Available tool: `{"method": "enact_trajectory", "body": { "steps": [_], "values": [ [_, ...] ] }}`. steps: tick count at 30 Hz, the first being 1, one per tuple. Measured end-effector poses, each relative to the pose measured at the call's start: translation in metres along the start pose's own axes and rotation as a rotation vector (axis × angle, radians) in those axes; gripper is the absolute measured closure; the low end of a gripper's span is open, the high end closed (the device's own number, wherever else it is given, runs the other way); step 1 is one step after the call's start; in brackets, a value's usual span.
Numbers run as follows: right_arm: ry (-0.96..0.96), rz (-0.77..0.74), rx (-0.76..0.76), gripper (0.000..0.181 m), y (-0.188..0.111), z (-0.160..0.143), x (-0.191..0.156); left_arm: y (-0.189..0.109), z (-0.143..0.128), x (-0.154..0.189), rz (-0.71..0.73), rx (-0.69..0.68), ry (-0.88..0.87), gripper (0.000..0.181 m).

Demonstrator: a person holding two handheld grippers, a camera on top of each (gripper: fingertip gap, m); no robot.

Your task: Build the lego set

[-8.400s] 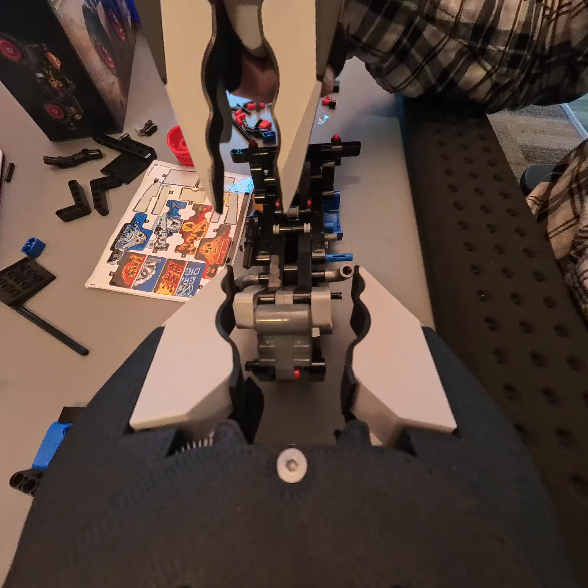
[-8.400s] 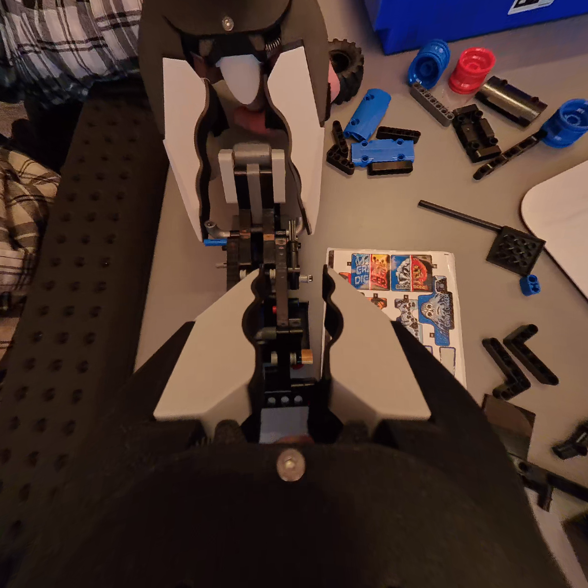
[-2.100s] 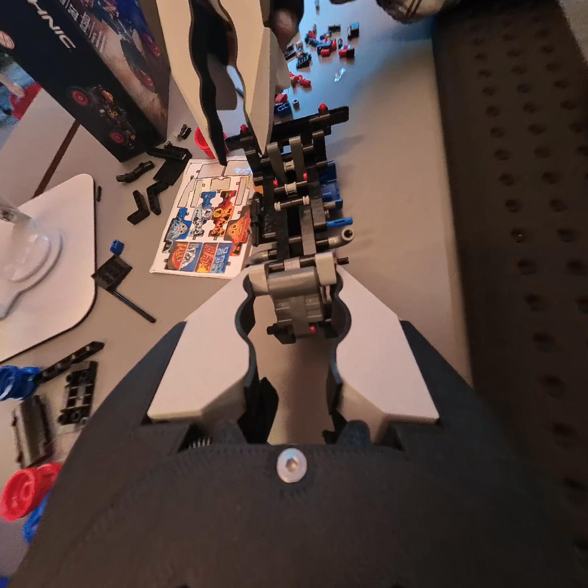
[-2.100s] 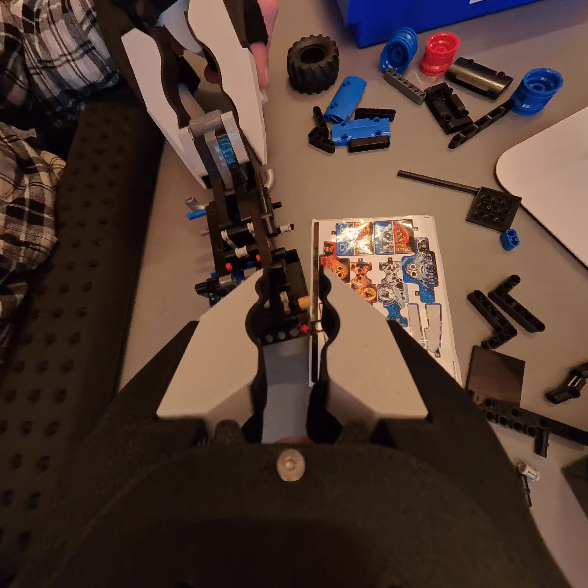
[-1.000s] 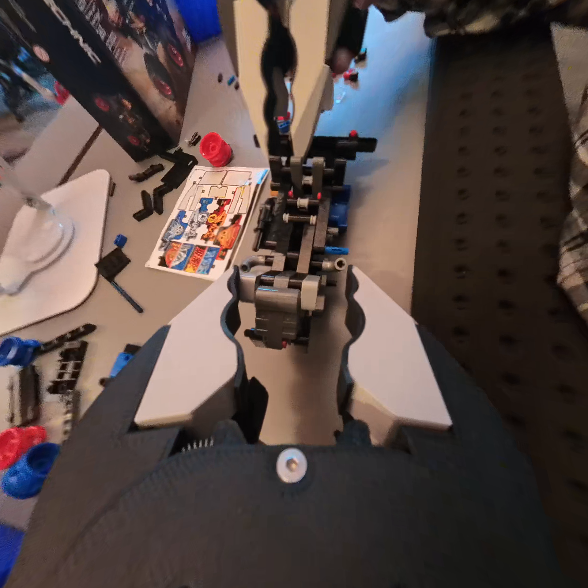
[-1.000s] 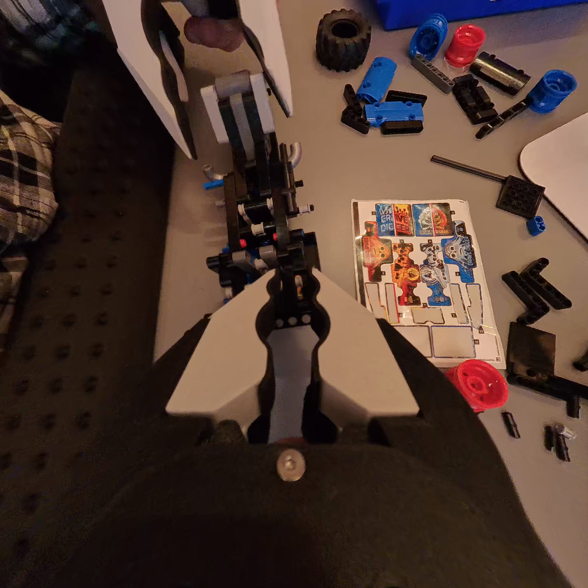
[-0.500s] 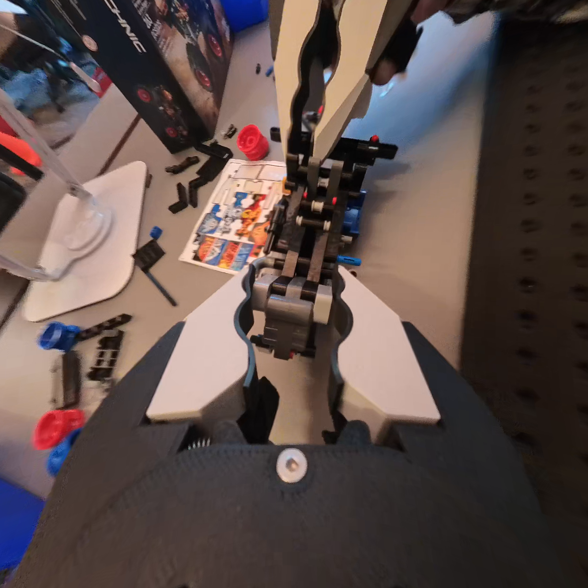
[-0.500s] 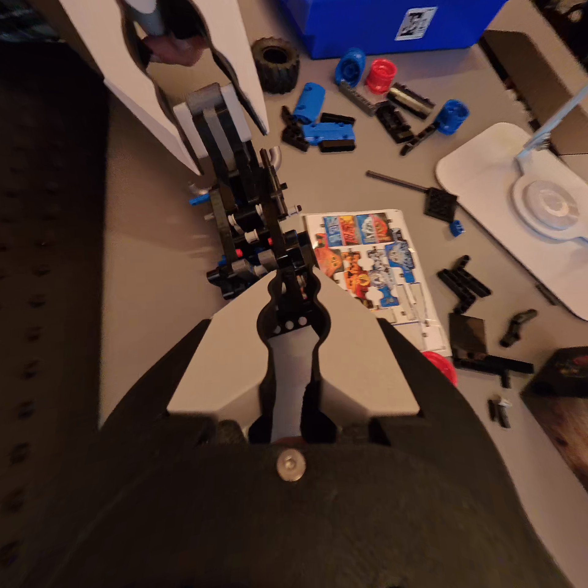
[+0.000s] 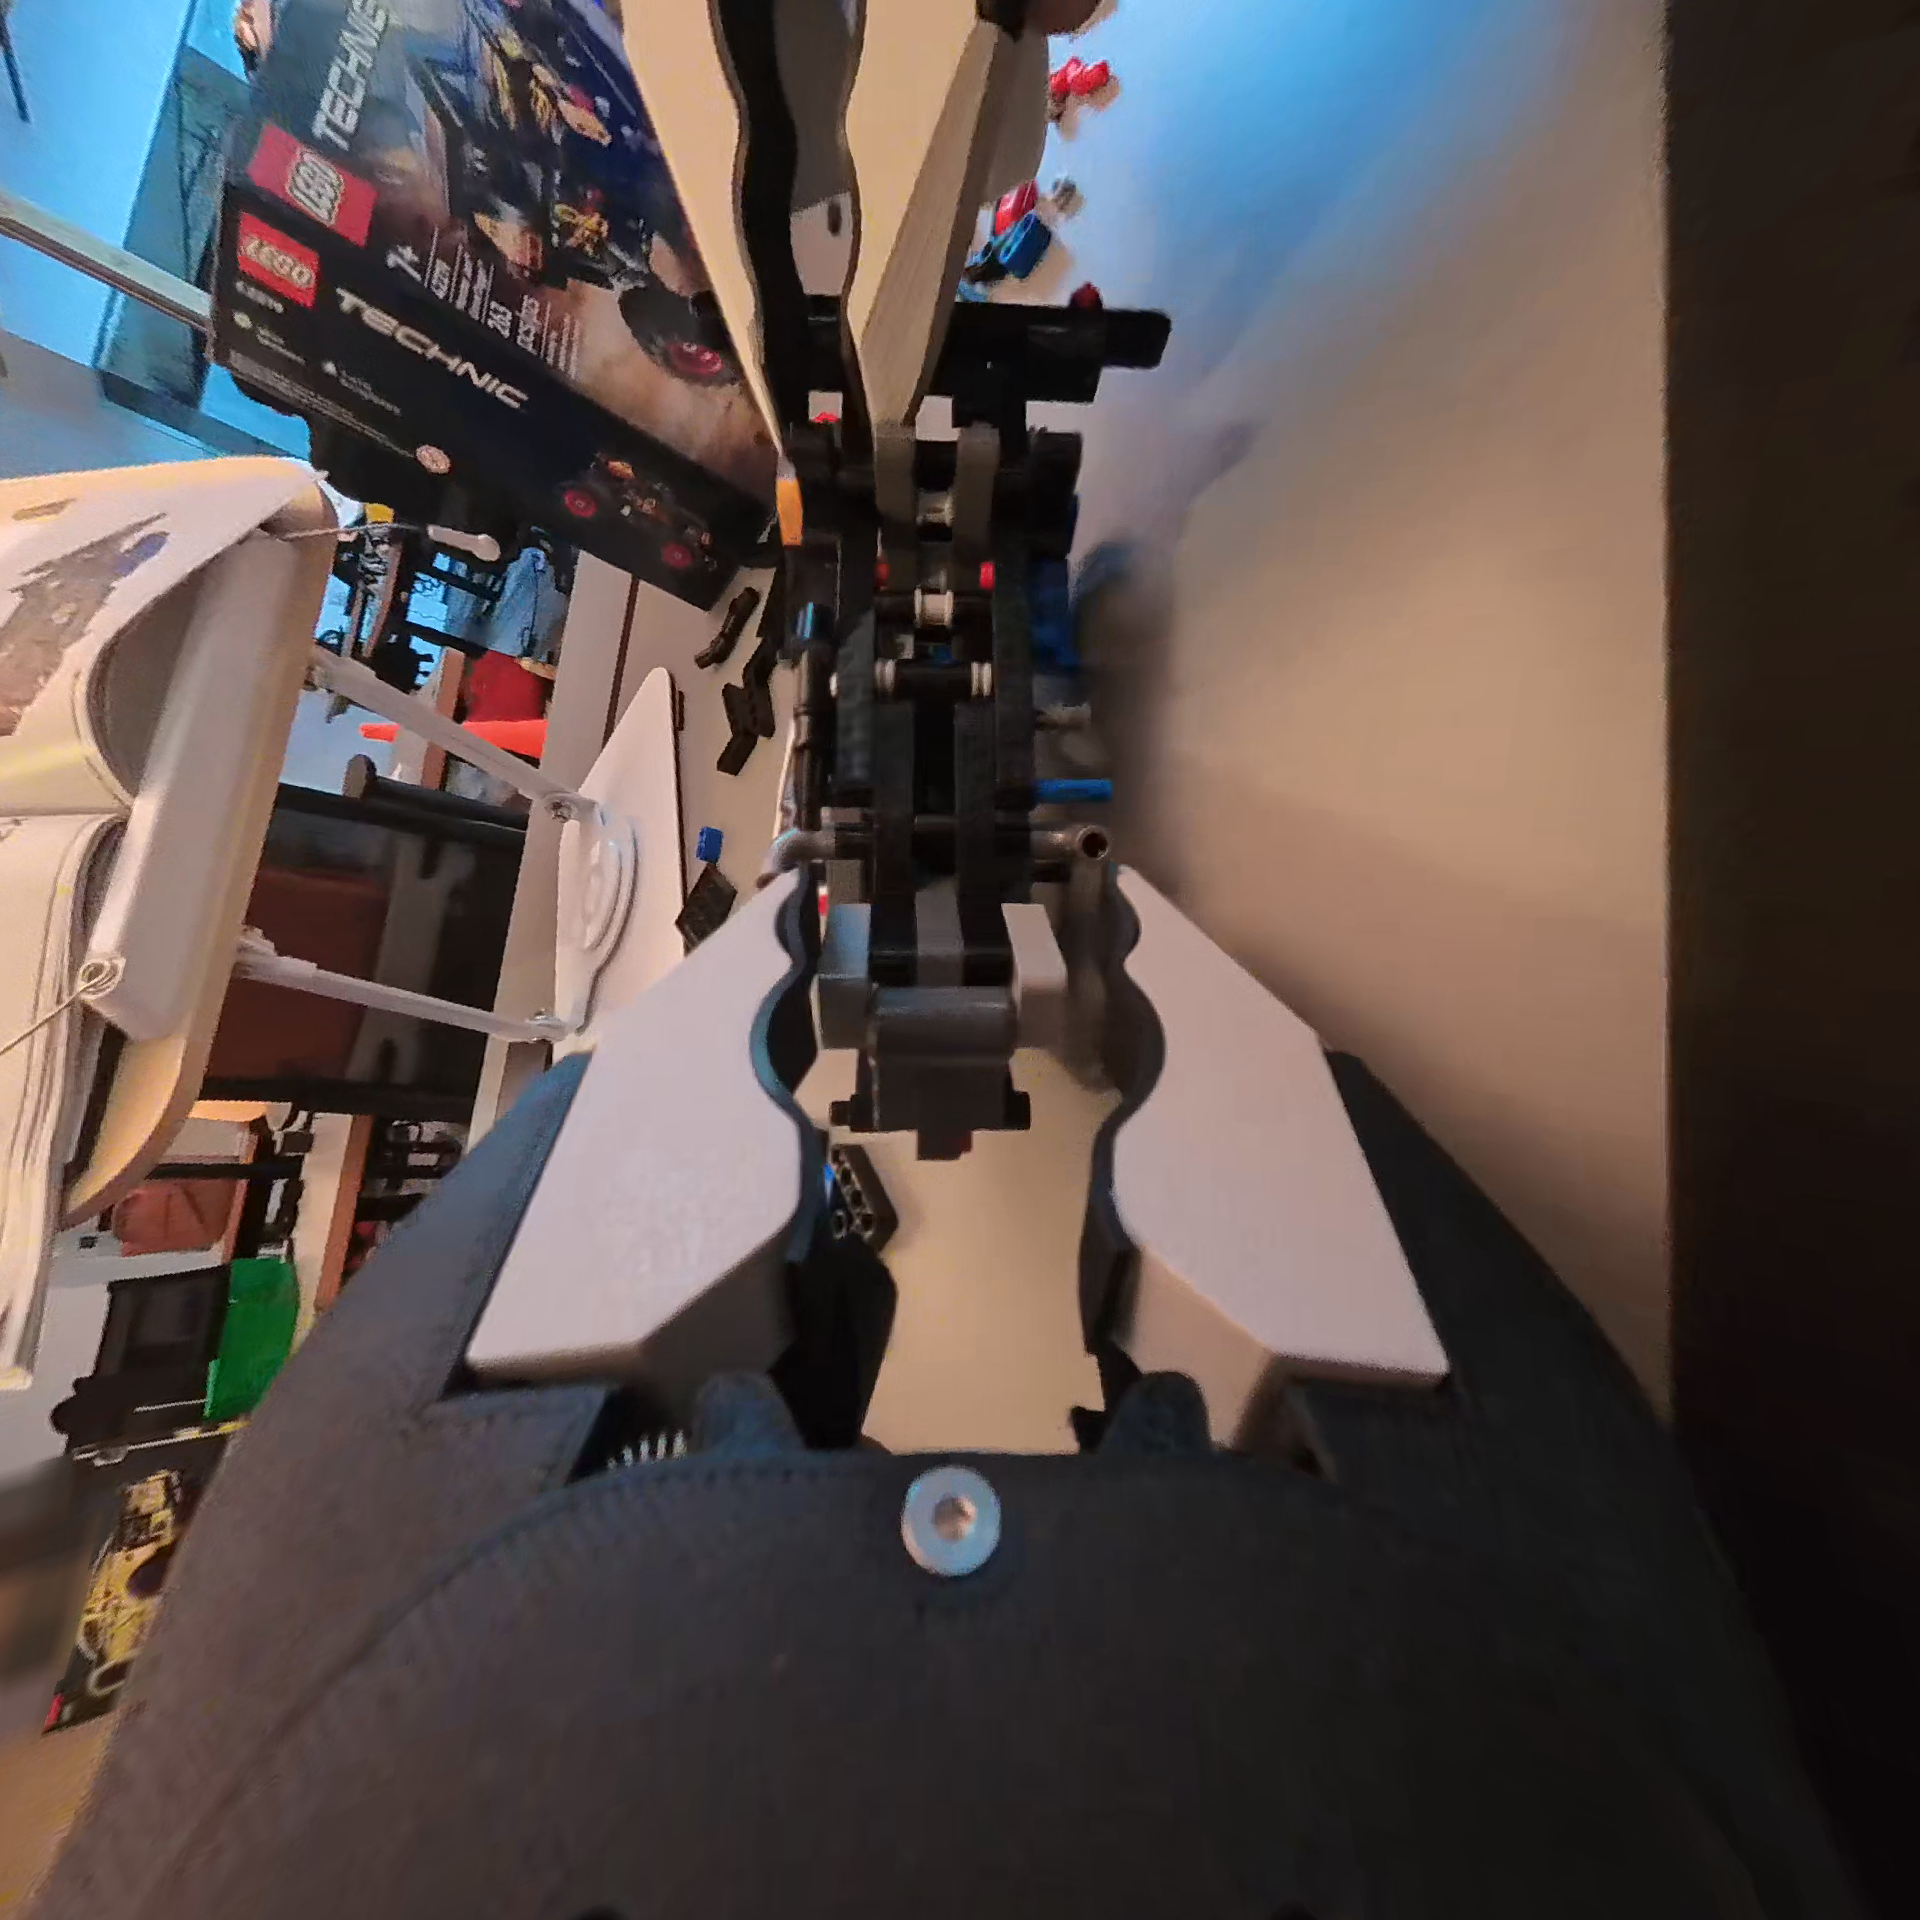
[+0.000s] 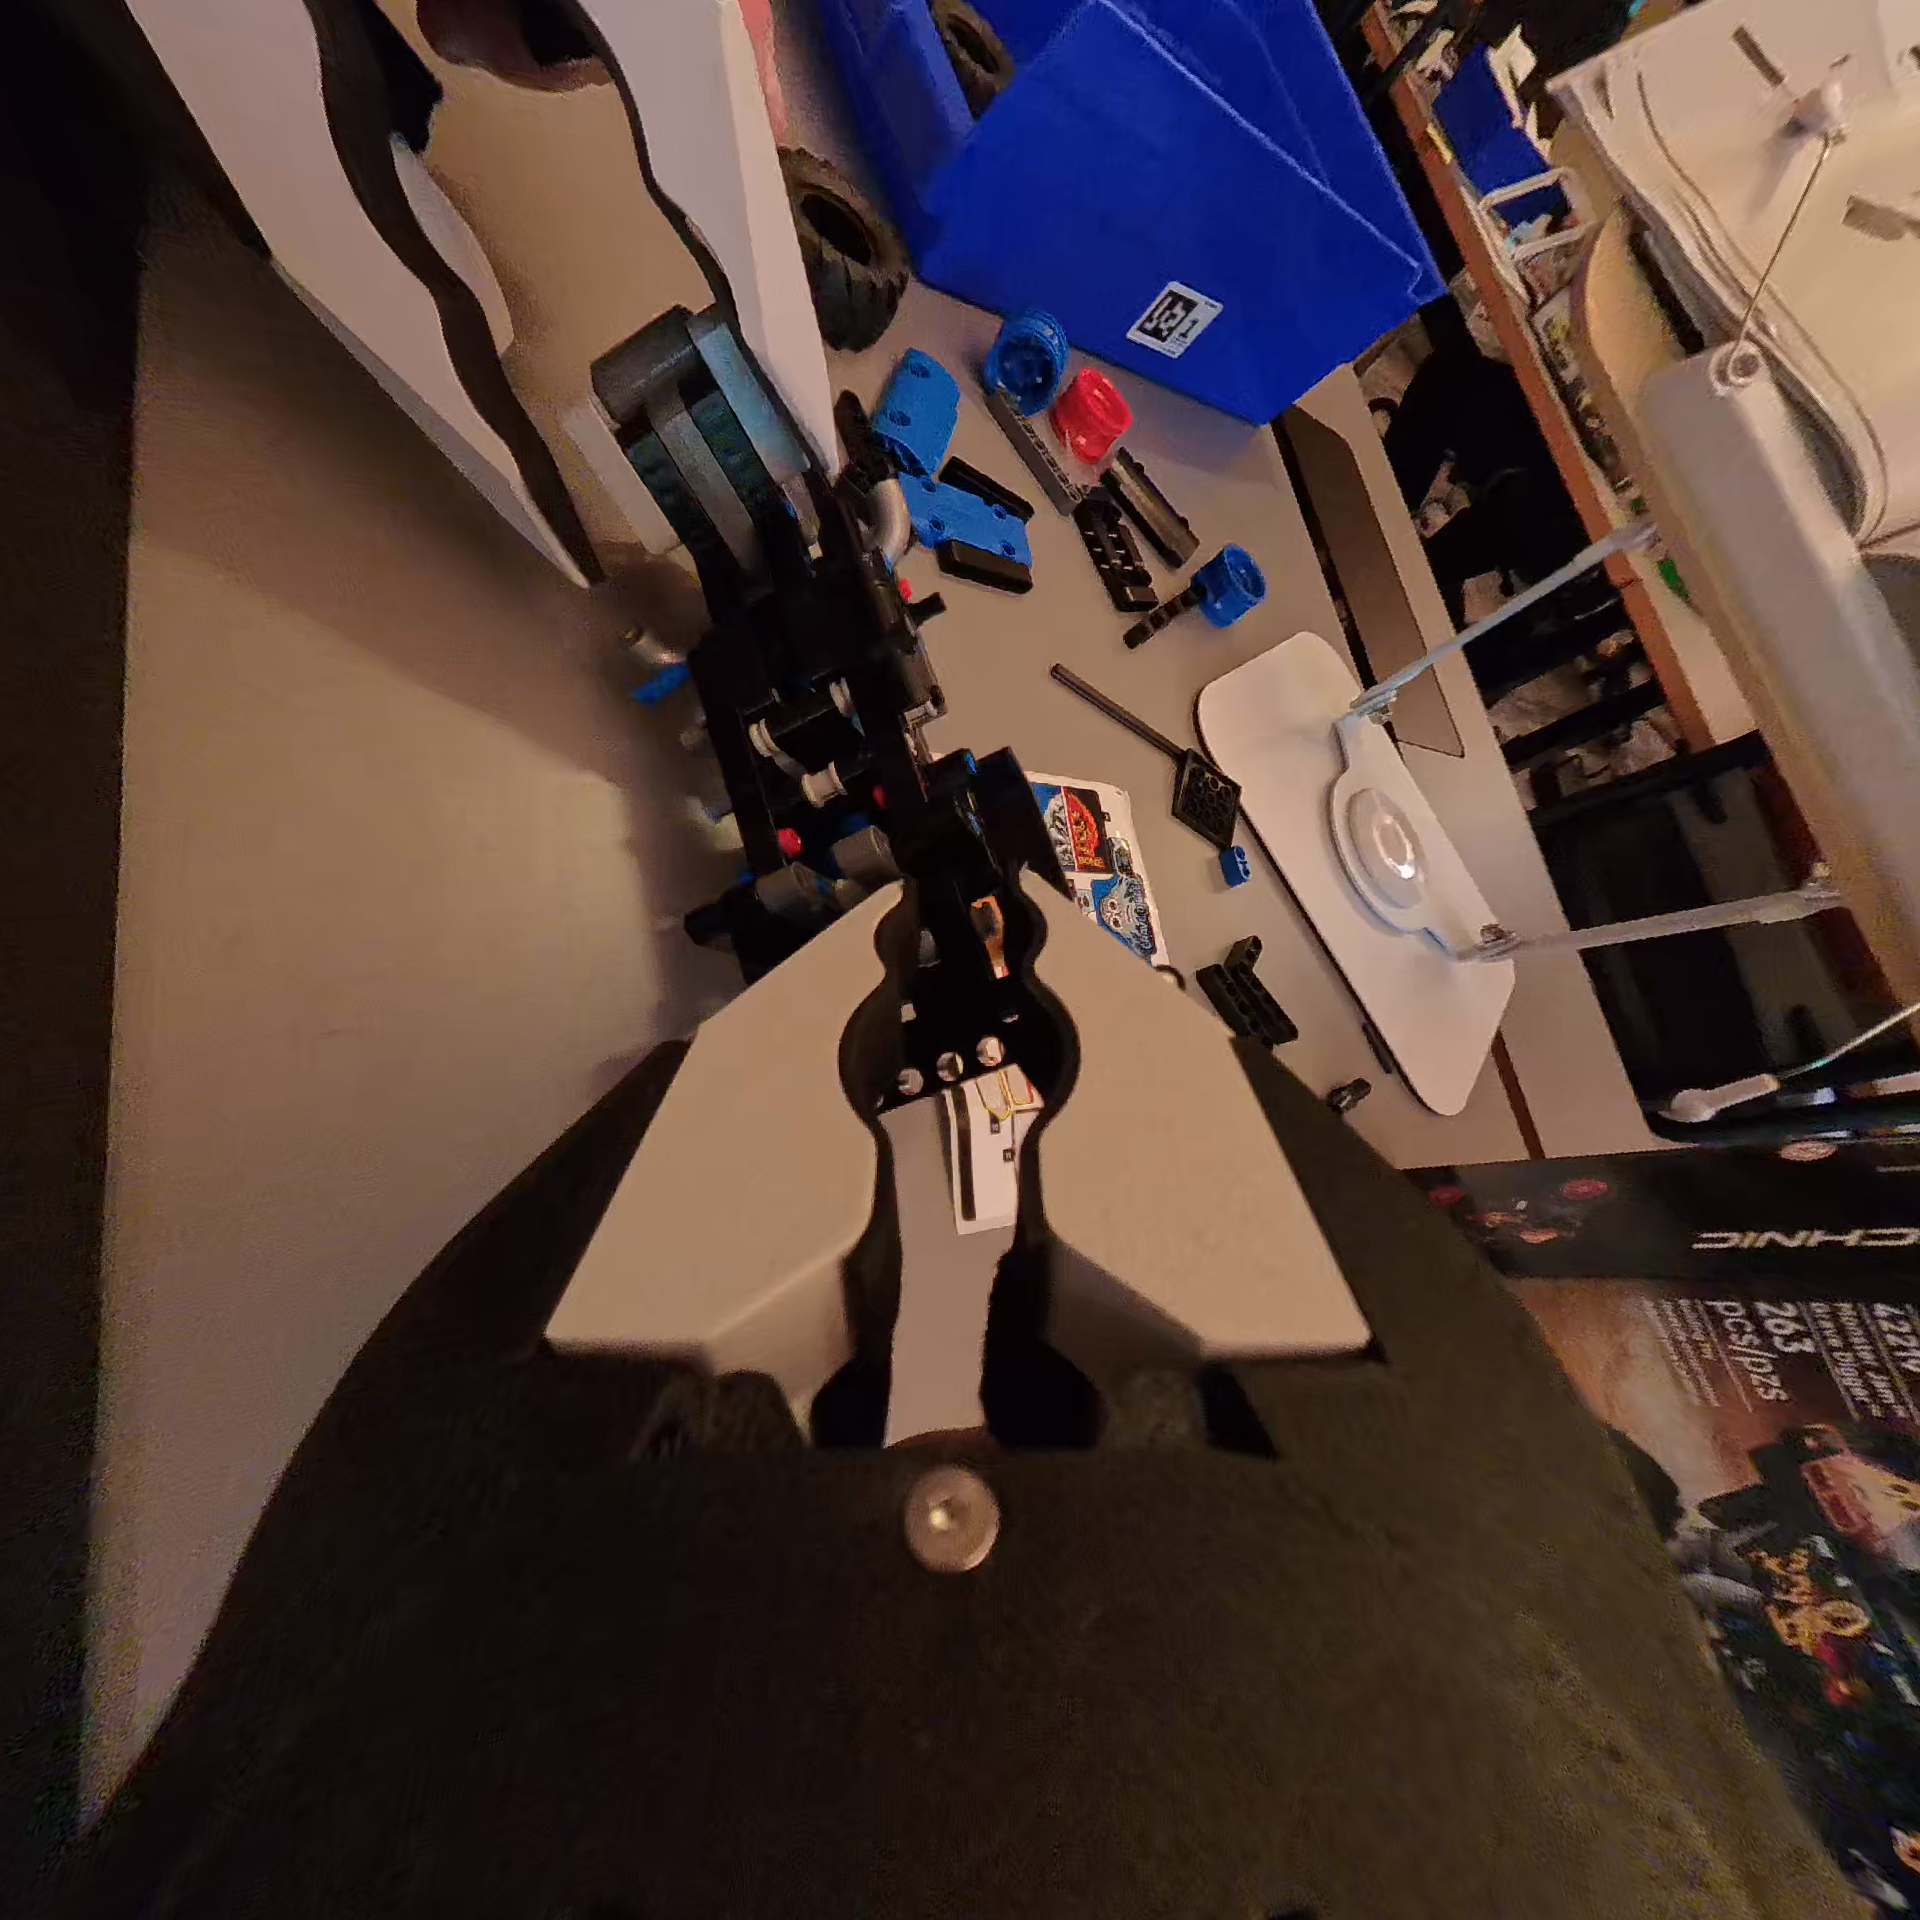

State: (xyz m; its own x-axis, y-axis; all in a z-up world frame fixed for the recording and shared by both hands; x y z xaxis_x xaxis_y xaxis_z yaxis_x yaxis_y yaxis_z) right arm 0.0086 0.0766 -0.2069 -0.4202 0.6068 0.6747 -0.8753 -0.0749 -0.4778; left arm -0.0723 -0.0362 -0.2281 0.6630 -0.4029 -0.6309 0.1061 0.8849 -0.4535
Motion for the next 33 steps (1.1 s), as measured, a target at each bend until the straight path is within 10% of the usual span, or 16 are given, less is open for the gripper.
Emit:
{"method": "enact_trajectory", "body": {
  "steps": [12,33],
  "values": [
    [-0.083,-0.028,0.001,0.168,-0.007,0.005,-0.009,-0.012,0.014,-0.005,-0.115,0.084,-0.293,0.128],
    [0.14,0.098,0.13,0.15,-0.065,0.019,-0.033,-0.008,0.008,0.006,-0.105,0.049,-0.261,0.137]
  ]
}}
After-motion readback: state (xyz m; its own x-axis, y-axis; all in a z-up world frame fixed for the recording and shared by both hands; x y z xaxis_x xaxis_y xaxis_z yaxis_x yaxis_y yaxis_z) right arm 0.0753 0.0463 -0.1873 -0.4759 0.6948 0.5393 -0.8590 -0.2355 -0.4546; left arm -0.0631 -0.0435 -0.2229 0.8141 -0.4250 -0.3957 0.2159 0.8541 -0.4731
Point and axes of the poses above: each gripper's, where its closed fingertips meet, y out along the fingers, z out of its top, x = y × z across the jaws, the point moved 4 cm from there along -y, back along the fingers, and after that the axes turned 11 degrees about -y, right-handed, at the moved point
